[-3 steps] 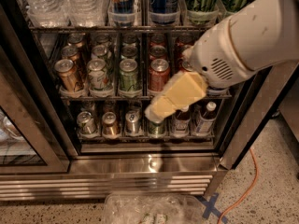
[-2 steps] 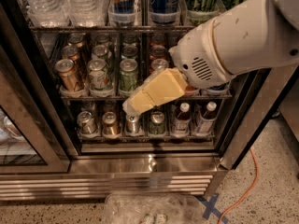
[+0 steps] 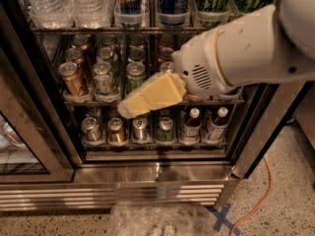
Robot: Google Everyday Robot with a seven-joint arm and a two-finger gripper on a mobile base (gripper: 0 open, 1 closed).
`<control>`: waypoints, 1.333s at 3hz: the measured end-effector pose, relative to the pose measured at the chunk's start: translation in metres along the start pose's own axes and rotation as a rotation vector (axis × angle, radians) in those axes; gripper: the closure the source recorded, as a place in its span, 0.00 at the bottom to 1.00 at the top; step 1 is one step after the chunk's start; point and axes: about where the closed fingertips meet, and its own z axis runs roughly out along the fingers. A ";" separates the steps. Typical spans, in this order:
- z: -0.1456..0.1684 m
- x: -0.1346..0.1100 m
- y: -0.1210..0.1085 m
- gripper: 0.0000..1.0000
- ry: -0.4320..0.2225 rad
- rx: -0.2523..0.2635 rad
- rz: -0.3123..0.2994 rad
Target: Pick pepsi can from top shelf of fridge
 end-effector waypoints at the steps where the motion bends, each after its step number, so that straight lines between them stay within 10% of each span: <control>1: 0.043 -0.011 0.022 0.00 -0.129 -0.042 0.124; 2: 0.065 -0.016 0.041 0.00 -0.209 -0.002 0.267; 4: 0.026 -0.015 0.004 0.00 -0.341 0.365 0.439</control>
Offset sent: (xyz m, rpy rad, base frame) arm 0.0458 0.0669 -0.0106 0.5420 -0.0193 -0.5913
